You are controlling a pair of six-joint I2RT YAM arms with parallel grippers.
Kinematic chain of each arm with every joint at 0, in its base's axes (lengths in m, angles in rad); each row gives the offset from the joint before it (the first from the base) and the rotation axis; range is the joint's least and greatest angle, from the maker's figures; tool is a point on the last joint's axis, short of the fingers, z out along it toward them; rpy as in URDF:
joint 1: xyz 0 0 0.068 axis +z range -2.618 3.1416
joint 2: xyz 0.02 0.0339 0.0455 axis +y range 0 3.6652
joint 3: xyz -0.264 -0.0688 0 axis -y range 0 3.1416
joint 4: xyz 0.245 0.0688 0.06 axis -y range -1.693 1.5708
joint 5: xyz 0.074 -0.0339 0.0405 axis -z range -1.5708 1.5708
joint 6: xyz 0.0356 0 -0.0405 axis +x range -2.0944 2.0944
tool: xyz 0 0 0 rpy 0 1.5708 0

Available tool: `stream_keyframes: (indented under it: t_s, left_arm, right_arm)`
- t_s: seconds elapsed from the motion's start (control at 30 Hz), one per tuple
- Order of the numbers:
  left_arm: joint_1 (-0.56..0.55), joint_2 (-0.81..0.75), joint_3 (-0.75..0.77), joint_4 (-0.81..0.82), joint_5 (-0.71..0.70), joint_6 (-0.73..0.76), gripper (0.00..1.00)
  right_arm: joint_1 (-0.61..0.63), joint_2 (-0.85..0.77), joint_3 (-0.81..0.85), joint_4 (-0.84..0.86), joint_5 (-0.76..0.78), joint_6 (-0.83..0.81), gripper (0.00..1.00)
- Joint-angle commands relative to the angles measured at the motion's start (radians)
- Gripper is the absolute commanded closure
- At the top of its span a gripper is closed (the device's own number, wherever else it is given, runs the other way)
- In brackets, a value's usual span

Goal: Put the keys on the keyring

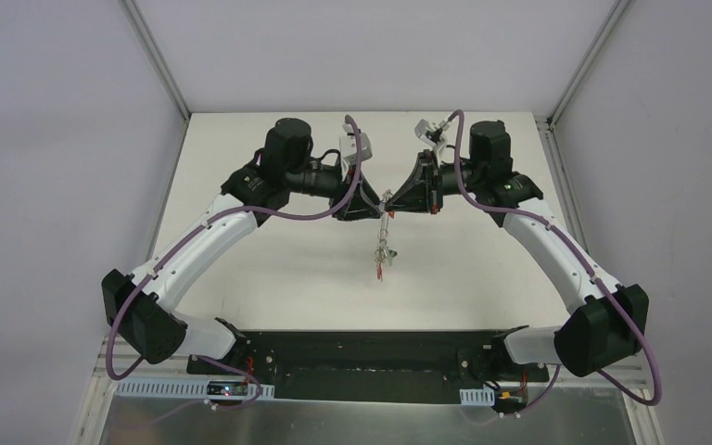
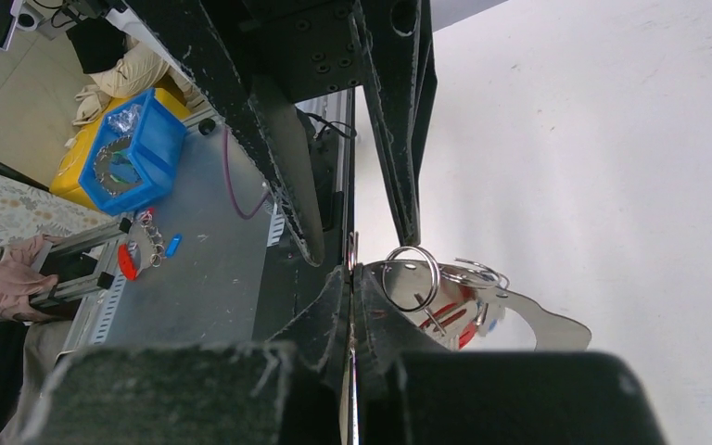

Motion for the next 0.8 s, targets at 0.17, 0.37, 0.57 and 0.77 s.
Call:
stream_keyframes:
  t_s: [0.17,0.37,0.57,0.77]
  left_arm:
    - [-0.019,0.018,0.012,0.048,0.037,-0.02,0.66]
    - [-0.02,0.028,0.023,0.055,0.031,-0.029,0.75]
    - [-0.02,0.037,0.04,0.048,0.035,-0.029,0.83]
    - [-0.02,0.035,0.041,0.009,0.044,0.005,1.0]
  right_arm:
    - [0.007,-0.038,-0.003,0.096,-0.05,0.038,1.0]
    - [0.008,-0.038,-0.017,0.107,-0.05,0.044,1.0]
    - [0.011,-0.038,-0.029,0.117,-0.046,0.051,1.0]
    - [0.011,-0.044,-0.035,0.118,-0.04,0.046,1.0]
